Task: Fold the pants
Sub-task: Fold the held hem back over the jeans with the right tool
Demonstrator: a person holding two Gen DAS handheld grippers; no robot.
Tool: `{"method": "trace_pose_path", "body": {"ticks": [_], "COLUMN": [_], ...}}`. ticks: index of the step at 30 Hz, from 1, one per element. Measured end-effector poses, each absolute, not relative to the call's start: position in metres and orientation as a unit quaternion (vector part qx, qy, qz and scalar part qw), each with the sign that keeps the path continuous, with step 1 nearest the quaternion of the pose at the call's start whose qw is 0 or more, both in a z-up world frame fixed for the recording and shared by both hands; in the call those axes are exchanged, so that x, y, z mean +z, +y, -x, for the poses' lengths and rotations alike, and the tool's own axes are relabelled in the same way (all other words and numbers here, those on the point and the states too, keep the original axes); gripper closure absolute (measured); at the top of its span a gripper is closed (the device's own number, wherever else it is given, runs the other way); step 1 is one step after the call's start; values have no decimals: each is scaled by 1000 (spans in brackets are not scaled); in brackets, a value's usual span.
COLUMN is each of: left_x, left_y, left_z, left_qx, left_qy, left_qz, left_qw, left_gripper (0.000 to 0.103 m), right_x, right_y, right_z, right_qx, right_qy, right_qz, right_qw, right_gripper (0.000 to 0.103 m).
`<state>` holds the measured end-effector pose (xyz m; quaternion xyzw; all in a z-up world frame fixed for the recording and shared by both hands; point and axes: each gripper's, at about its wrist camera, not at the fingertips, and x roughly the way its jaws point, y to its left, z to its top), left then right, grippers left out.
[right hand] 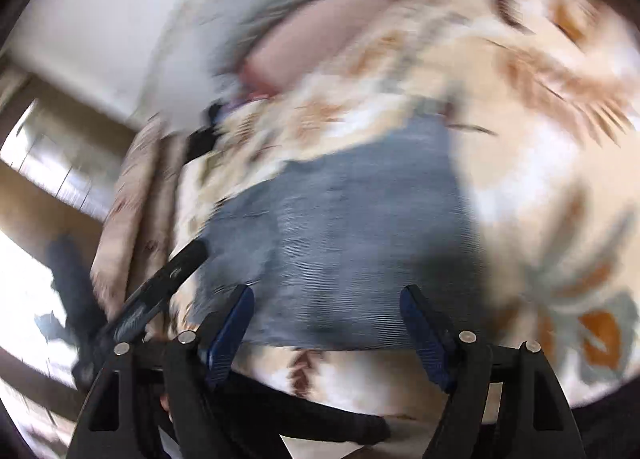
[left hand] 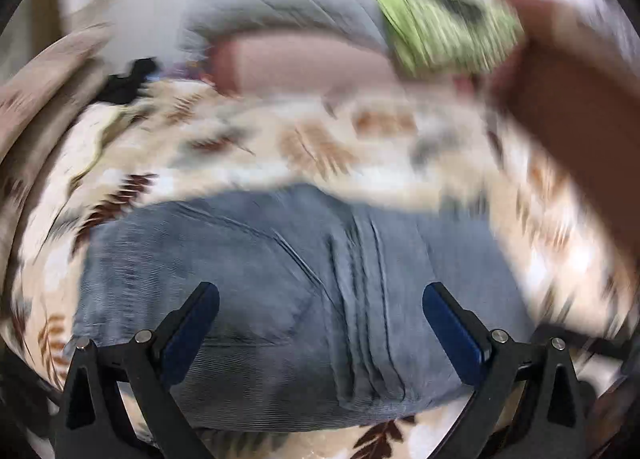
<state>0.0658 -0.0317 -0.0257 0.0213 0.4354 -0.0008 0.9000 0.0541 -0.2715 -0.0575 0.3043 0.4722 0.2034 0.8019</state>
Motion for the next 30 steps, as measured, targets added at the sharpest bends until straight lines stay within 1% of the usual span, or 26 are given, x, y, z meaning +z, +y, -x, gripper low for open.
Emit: {"method": "trace_pose_path", "body": {"ticks": [1,2,4,6,8,10,11,13,14,15,16,19,22,24,26,27,28,30], "left_x": [-54,-78,-82,-80,-82,-81,-82,-81,-83,-82,-81,-82,-82,-82,-82,-82,-82,-82], "left_y": [-46,-53,-48,-46,-46,-44,-44,-43,-45,-44,-44,-45,-44,-43,-44,-44,-44,-42], "left_z": [-75,-80,-73,-74,-74,-75,-75,-75,-75,-74,-75,-76,-75,-75,-75,-75,-74,-74], "left_qx": [-2,-1,1,2,-3,-2,-2,-2,-2,-3,-5,-3,-5,-5,-4,-3,-3,-5], "left_qy": [481,511,485,493,494,494,494,494,495,496,496,495,493,493,493,493,492,493], "left_qz": [-65,-90,-71,-64,-67,-63,-63,-61,-60,-58,-56,-55,-52,-51,-51,-53,-52,-50], "left_qw": [874,855,872,868,867,867,867,868,867,866,866,867,869,868,869,868,869,868], "left_gripper": [1,0,0,0,0,0,0,0,0,0,0,0,0,0,0,0,0,0], "right_x": [-58,-55,-40,-23,-18,-35,-47,-91,-107,-107,-100,-70,-53,-62,-95,-104,-104,-94], "right_y": [-281,-285,-293,-292,-288,-275,-270,-270,-273,-281,-285,-285,-291,-293,-286,-288,-295,-298], "right_z": [-57,-60,-67,-82,-107,-143,-158,-185,-190,-188,-183,-153,-112,-87,-76,-72,-67,-66], "right_qx": [198,199,208,238,278,307,305,220,218,223,222,224,259,272,257,259,257,240], "right_qy": [473,472,459,441,442,463,478,534,537,515,510,503,487,489,528,521,503,511], "right_qz": [-316,-320,-322,-322,-347,-370,-360,-335,-359,-387,-395,-344,-356,-363,-340,-352,-375,-382], "right_qw": [798,797,801,803,779,745,741,745,732,731,731,760,754,745,734,734,735,732], "right_gripper": [25,25,25,25,25,25,25,25,27,27,27,27,27,25,23,25,26,26]}}
